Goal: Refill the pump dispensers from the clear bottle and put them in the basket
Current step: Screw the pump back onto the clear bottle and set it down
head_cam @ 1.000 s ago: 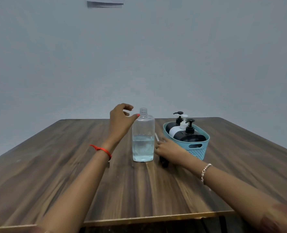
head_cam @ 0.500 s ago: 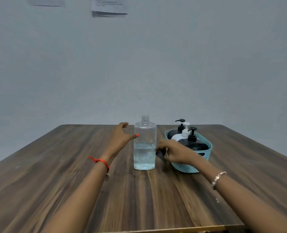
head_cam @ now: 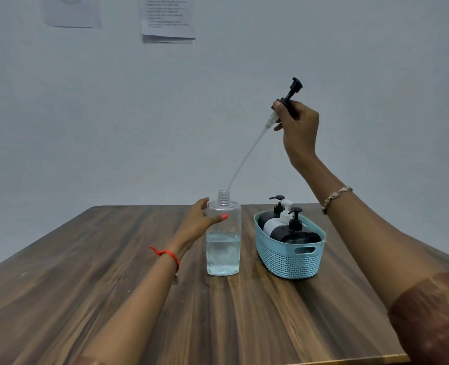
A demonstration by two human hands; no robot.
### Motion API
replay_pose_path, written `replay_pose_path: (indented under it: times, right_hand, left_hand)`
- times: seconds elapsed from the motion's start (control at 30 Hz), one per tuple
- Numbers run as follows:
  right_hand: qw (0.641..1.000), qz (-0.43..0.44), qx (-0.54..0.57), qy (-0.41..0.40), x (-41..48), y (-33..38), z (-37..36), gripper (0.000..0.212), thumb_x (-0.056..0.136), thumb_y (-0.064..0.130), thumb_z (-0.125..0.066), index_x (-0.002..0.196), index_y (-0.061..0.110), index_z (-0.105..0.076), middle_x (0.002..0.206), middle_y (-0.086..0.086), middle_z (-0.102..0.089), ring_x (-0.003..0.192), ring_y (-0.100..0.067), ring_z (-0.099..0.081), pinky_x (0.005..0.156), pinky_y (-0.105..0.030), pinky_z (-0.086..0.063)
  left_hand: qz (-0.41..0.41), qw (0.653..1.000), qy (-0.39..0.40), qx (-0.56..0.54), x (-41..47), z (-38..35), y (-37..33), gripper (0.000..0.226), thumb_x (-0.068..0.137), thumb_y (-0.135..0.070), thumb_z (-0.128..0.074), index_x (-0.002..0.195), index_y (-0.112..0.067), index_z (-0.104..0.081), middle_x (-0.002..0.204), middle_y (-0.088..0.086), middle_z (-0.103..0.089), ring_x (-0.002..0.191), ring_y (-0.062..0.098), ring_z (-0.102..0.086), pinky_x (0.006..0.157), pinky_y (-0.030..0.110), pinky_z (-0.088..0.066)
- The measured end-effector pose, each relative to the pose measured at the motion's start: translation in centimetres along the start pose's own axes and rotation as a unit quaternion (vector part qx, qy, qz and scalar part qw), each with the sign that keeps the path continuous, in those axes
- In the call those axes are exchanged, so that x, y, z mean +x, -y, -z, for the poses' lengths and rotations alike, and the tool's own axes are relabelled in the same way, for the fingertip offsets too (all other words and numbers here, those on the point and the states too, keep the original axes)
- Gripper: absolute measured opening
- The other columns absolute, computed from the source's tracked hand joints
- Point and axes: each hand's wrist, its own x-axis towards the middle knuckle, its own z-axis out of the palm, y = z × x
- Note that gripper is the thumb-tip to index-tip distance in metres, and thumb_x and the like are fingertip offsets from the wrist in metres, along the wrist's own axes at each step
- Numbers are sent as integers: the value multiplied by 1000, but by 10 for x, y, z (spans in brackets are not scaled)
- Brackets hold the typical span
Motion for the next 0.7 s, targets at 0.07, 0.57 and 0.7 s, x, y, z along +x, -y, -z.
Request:
replay_pose_path:
  times: [0.07,0.57,0.7]
  right_hand:
    - [1000,5,-1,1,5,1,-7,16,88,15,-59,88,3,-69,73,-2,-64,70,-16,-58,56,-23,-51]
    - [983,-30,-96,157,-27,-31,-45,16,84,16,-67,91,3,-71,85,-12,-70,64,1,-59,66,-27,-49]
    - [953,-79,-161,246,-61,-52,-51,21,81,20,-70,89,1,-70,87,-14,-71,68,-10,-58,63,-16,-43]
  left_hand:
    - [-2,1000,-1,5,1,1,-1,81,80,-25,-73,146,-10,-28,148,11,-37,131,25,-43,101,32,-40]
    - [-18,998,-7,57,0,-1,-9,78,82,-32,-69,145,-8,-30,148,9,-39,131,23,-43,98,26,-38]
    - [-11,999,5,44,2,-7,-12,88,81,-33,-71,148,-7,-20,151,9,-34,134,23,-40,98,25,-35]
